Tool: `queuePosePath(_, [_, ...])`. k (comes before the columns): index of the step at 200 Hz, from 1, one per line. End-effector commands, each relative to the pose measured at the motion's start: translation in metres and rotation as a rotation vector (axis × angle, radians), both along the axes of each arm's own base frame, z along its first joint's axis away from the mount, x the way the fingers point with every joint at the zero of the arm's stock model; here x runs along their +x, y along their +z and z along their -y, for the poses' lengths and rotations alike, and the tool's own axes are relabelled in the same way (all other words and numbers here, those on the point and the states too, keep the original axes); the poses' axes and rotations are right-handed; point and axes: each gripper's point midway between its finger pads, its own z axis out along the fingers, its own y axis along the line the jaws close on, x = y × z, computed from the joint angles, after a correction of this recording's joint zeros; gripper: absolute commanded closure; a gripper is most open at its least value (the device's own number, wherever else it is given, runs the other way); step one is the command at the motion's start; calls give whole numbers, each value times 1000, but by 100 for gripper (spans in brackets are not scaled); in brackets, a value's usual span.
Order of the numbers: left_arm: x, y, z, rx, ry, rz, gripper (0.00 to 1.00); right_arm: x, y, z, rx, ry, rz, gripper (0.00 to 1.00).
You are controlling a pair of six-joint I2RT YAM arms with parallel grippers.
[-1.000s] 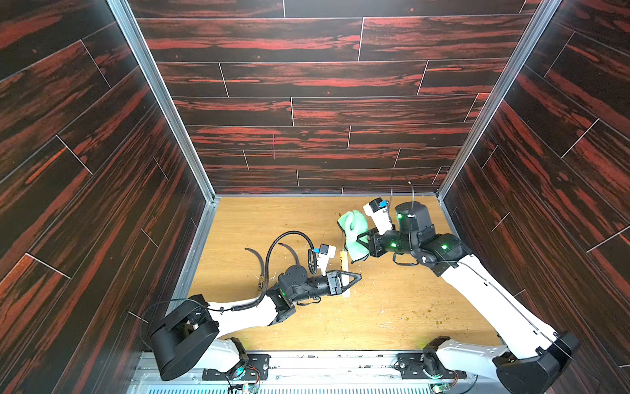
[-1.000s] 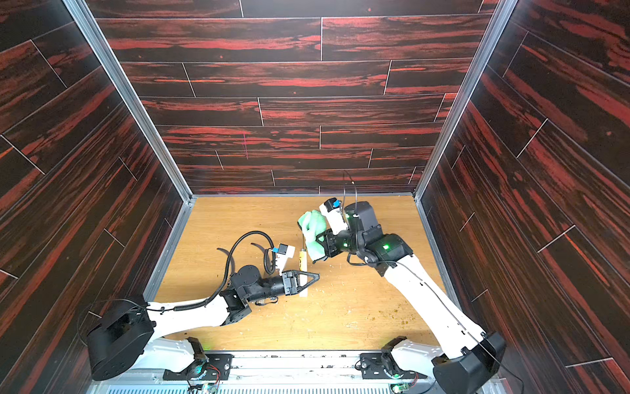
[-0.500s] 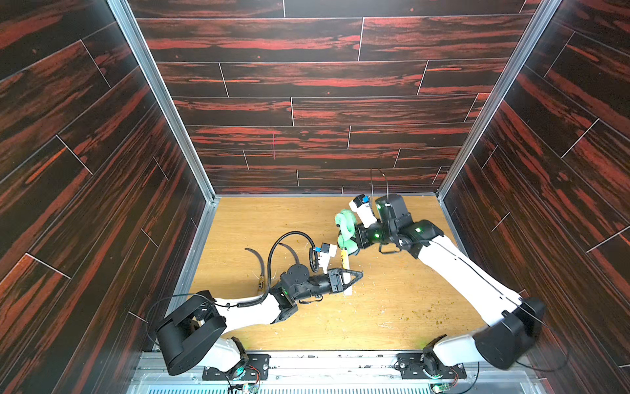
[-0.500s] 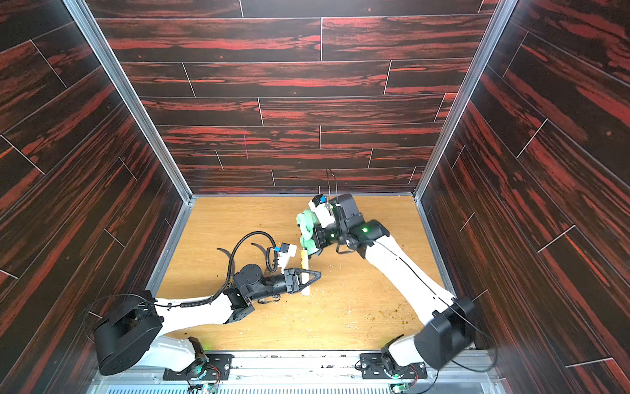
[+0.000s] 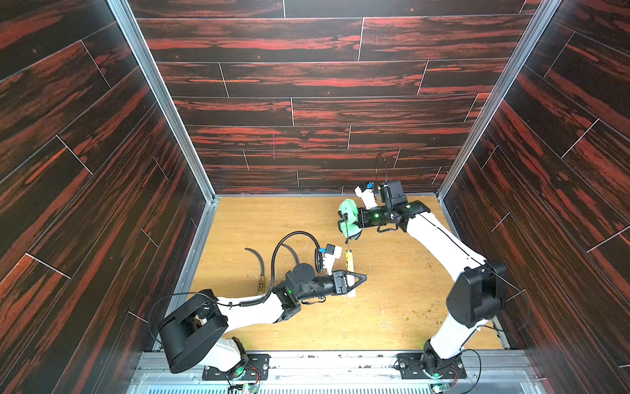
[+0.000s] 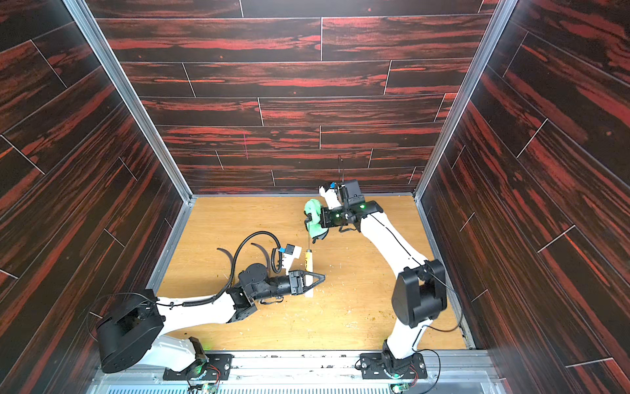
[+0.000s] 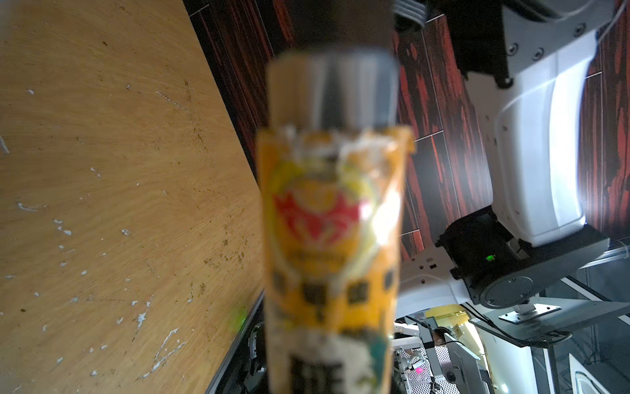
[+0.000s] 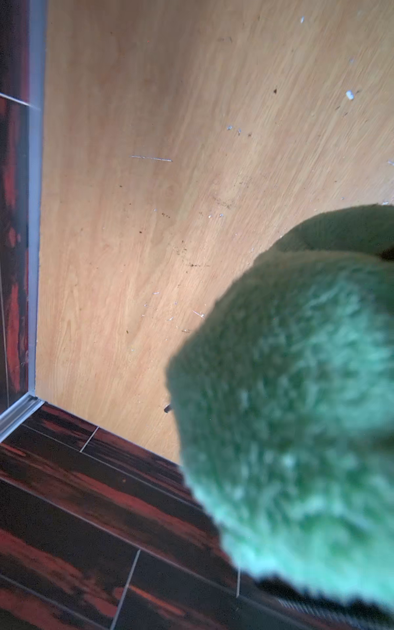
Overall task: Wipe small sickles with rags
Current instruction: Wipe the small sickle.
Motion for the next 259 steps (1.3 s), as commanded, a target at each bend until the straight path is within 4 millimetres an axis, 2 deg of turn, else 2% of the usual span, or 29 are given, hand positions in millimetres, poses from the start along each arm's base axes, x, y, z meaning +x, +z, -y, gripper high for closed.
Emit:
queuePosePath(1, [-27, 39, -4, -71, -85, 132, 100, 18, -15, 5, 35, -41, -39, 100])
queuePosePath(17, [-28, 43, -7, -79, -82, 139, 100, 21, -26, 17, 23, -83, -69, 100])
queuePosePath(35, [-28, 45, -10, -88, -67, 134, 100, 19, -31, 29, -1, -120, -69, 100])
queuePosePath(54, [-27, 48, -13, -107, -54, 131, 100, 10, -22, 39, -30, -144, -39, 100])
queuePosePath(80, [-26, 50, -11, -126, -55, 114, 100, -13, 9, 51, -33, -156, 34, 100])
queuePosePath(104, [-25, 54, -6, -150, -71, 103, 100, -42, 52, 54, 21, -122, 123, 100])
queuePosePath(128, [-21, 58, -3, -178, -67, 91, 100, -75, 92, 44, 127, -31, 196, 100])
queuePosePath(159, [-19, 69, -1, -253, -76, 77, 100, -102, 117, 30, 198, 77, 244, 100])
queuePosePath(175, [-19, 75, 1, -299, -90, 66, 100, -100, 117, 27, 190, 92, 249, 100])
queuePosePath(199, [-20, 83, 2, -350, -110, 58, 100, -87, 105, 25, 153, 78, 228, 100])
queuePosePath(218, [-20, 83, 4, -350, -116, 54, 100, -74, 94, 22, 132, 77, 217, 100])
queuePosePath(259, [-22, 87, 5, -351, -131, 60, 100, -48, 84, 9, 125, 106, 201, 100])
